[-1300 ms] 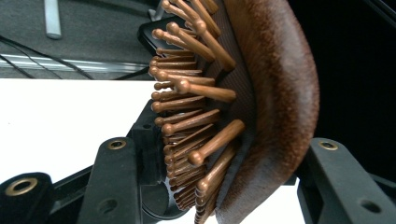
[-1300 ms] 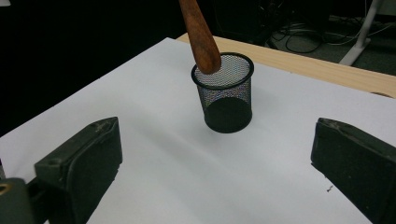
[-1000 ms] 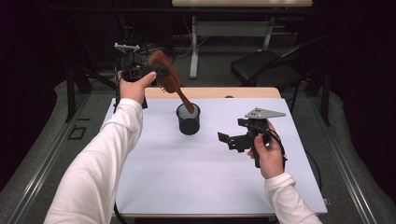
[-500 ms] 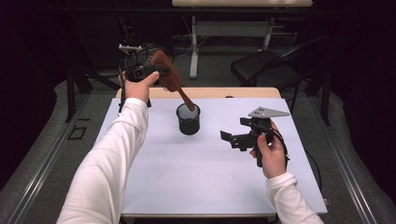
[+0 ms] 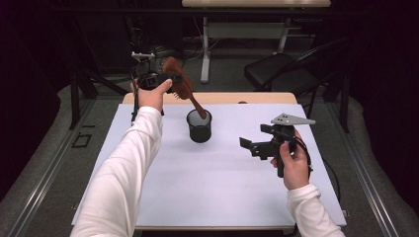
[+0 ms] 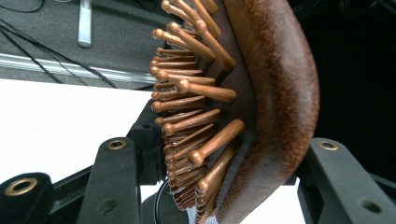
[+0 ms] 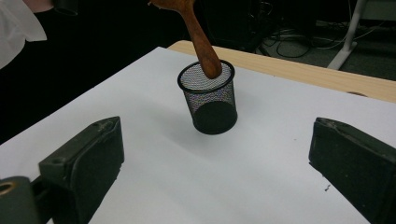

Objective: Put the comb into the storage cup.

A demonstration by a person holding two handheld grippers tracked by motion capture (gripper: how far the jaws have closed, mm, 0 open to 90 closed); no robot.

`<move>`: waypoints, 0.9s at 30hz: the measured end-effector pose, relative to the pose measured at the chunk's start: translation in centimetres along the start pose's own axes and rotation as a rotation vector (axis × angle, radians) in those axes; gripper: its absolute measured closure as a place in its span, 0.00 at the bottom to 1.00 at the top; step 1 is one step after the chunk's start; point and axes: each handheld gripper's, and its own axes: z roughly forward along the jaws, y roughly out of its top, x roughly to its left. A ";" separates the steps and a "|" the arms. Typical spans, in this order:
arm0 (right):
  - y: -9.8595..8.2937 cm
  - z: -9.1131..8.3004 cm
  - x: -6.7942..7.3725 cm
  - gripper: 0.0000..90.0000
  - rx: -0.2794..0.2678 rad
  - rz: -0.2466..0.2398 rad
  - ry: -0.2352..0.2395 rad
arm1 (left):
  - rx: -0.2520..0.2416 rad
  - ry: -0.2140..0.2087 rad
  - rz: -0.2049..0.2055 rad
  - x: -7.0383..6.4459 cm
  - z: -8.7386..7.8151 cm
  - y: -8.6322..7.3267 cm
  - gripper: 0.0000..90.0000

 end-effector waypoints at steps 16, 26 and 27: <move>0.0 -0.8 -0.8 0.04 -0.021 0.016 -0.015 | 0.009 0.014 -0.011 0.7 1.3 -0.9 0.55; -0.1 -0.9 -0.9 0.04 -0.019 0.016 -0.019 | 0.010 0.019 -0.017 1.1 2.0 -1.6 0.55; -0.1 -0.9 -0.9 0.04 -0.019 0.016 -0.018 | 0.012 0.020 -0.016 1.2 2.1 -1.7 0.55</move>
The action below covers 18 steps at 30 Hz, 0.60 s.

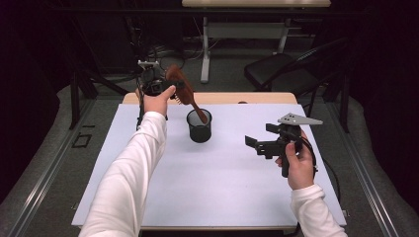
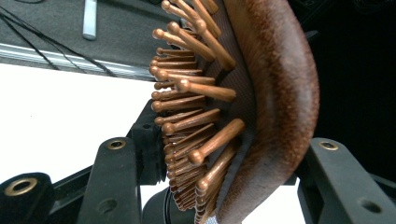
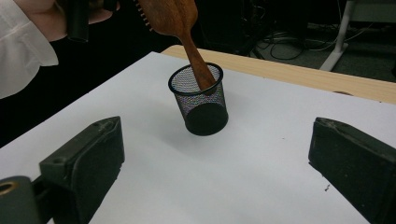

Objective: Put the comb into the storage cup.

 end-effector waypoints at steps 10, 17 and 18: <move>-0.1 0.3 0.2 0.04 0.008 -0.005 0.003 | 0.001 -0.005 -0.001 0.3 0.5 -0.7 0.55; -0.2 0.5 0.3 0.04 0.012 -0.004 0.006 | 0.010 -0.001 0.002 0.7 0.8 -1.2 0.55; -0.2 0.5 0.3 0.04 0.014 -0.006 0.005 | 0.012 0.000 0.001 0.7 0.9 -1.2 0.55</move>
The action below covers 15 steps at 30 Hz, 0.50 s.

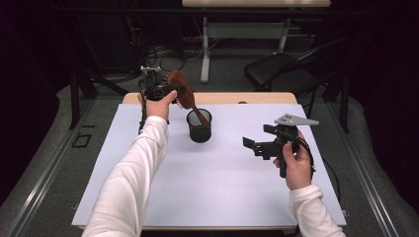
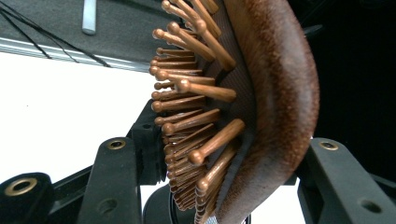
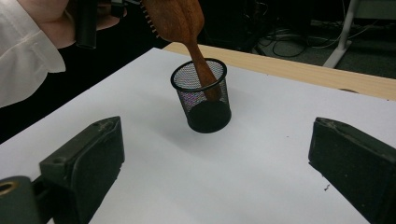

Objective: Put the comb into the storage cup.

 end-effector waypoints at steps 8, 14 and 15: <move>0.0 0.2 0.2 0.05 0.006 -0.002 0.003 | 0.001 0.005 -0.004 0.3 0.5 -0.7 0.55; 0.0 0.4 0.3 0.05 0.009 -0.004 0.006 | 0.011 0.007 -0.006 0.7 0.8 -1.2 0.55; 0.0 0.4 0.3 0.05 0.008 -0.006 0.006 | 0.016 0.010 -0.004 0.7 0.9 -1.2 0.55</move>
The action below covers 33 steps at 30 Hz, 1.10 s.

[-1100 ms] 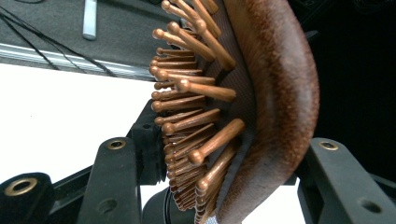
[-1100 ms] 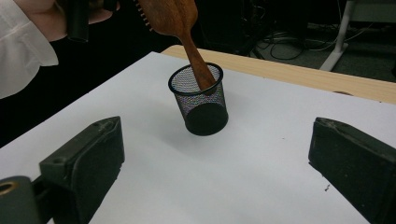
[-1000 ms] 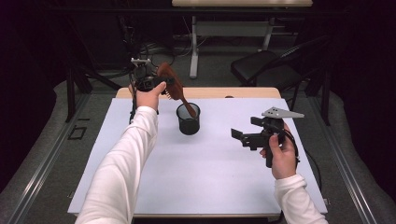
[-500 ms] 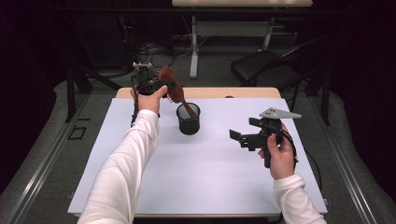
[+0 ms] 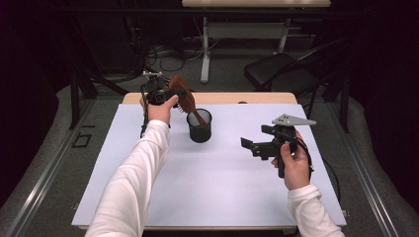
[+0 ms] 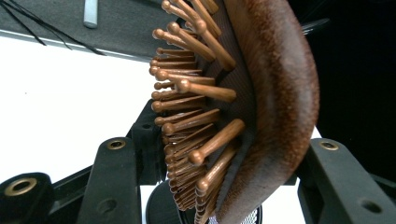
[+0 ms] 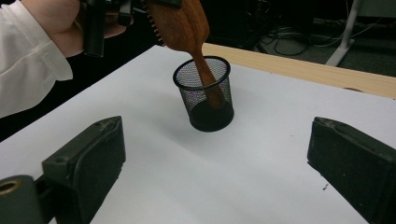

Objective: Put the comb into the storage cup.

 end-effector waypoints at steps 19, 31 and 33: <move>-0.1 0.2 0.1 0.05 0.008 -0.001 0.000 | 0.014 0.008 -0.014 1.0 0.7 -1.1 0.55; -0.1 0.5 0.1 0.05 0.014 -0.001 0.002 | -0.007 -0.019 -0.058 2.3 0.6 -1.6 0.54; -0.1 0.5 0.1 0.05 0.018 -0.003 0.001 | -0.006 -0.024 -0.058 2.4 0.6 -1.6 0.54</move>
